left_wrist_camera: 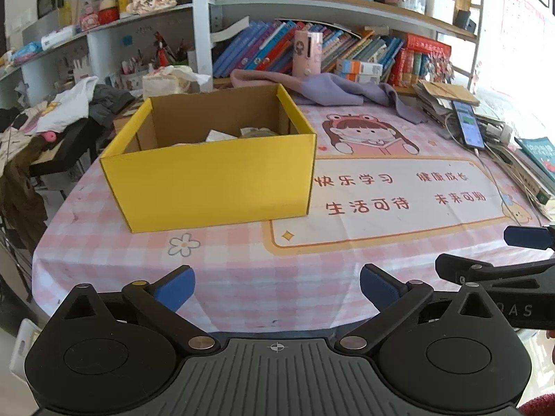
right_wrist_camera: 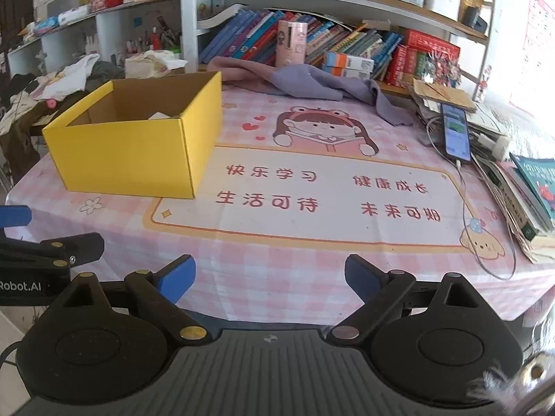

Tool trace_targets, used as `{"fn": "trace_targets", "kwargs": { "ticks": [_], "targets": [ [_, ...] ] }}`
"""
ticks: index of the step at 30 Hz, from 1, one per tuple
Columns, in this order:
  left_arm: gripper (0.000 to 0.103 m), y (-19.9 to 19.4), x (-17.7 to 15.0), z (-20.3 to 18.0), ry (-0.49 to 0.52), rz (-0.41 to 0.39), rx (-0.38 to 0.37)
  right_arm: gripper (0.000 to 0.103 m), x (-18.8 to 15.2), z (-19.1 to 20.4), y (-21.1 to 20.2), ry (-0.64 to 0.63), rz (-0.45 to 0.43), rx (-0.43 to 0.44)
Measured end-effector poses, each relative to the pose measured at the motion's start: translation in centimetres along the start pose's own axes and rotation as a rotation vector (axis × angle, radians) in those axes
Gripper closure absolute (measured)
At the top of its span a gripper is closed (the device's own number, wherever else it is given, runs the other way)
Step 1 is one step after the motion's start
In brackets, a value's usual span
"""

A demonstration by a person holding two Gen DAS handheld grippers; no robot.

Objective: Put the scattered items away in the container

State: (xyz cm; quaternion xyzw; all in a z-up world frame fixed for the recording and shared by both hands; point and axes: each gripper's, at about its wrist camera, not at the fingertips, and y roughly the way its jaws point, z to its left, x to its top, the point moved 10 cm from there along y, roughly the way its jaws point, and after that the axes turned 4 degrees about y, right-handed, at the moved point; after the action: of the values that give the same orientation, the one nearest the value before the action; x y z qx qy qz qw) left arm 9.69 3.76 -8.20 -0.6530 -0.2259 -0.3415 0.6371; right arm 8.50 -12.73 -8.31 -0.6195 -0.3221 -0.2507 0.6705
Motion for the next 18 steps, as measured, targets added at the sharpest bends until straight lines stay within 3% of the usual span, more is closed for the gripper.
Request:
{"fn": "trace_targets", "kwargs": {
  "ticks": [18],
  "targets": [
    [0.000, 0.2, -0.3, -1.3, 0.024, 0.020, -0.031, 0.007, -0.3, -1.1, -0.3, 0.027, 0.003, -0.017]
  ]
}}
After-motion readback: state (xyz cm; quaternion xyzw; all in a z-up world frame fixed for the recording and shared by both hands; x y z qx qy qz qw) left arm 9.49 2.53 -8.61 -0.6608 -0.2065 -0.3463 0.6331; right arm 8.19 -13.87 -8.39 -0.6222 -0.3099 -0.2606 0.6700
